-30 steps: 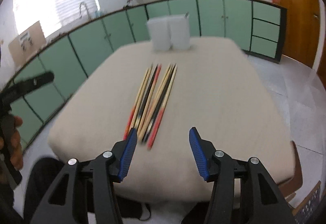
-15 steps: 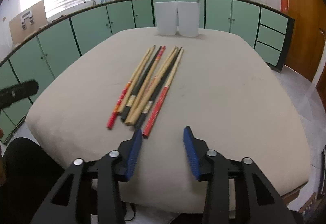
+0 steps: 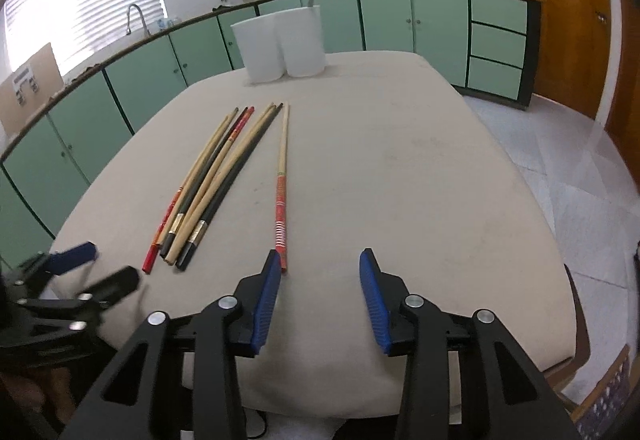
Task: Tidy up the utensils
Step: 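Move both tools back over the chopsticks on the table, then grasp a red-striped chopstick with left tool while right tool grasps a red-tipped chopstick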
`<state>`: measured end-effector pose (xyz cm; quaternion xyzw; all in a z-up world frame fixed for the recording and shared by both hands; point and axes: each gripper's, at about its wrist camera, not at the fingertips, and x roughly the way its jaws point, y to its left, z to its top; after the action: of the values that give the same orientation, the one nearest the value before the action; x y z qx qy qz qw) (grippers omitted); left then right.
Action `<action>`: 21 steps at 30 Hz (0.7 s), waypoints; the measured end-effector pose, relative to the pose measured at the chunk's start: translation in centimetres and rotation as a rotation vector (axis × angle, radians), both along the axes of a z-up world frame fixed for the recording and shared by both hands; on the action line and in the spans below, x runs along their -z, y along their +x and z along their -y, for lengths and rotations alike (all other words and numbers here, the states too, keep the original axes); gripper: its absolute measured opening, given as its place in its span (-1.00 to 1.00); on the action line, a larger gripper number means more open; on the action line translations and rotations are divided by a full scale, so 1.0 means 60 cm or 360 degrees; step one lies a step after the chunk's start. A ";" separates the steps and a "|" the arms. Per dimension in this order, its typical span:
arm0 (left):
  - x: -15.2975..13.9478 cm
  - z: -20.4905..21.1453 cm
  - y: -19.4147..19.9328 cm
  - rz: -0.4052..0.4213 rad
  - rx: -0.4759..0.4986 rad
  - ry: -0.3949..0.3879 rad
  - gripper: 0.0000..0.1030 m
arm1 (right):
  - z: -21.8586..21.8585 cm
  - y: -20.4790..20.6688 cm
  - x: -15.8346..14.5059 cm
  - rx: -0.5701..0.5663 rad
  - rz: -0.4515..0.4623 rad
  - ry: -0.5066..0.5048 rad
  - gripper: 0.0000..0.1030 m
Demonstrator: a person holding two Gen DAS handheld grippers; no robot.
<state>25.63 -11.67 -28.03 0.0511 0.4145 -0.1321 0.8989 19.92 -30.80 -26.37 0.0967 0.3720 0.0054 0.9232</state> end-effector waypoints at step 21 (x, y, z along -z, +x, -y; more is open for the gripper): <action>0.000 0.009 -0.002 0.0158 0.0068 -0.0044 -0.46 | -0.062 0.026 0.012 -0.0128 0.0064 -0.0185 -0.83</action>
<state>25.50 -12.19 -28.05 0.0540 0.3665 -0.1542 0.9160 21.45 -27.08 -27.09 0.0278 0.3567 0.0227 0.9335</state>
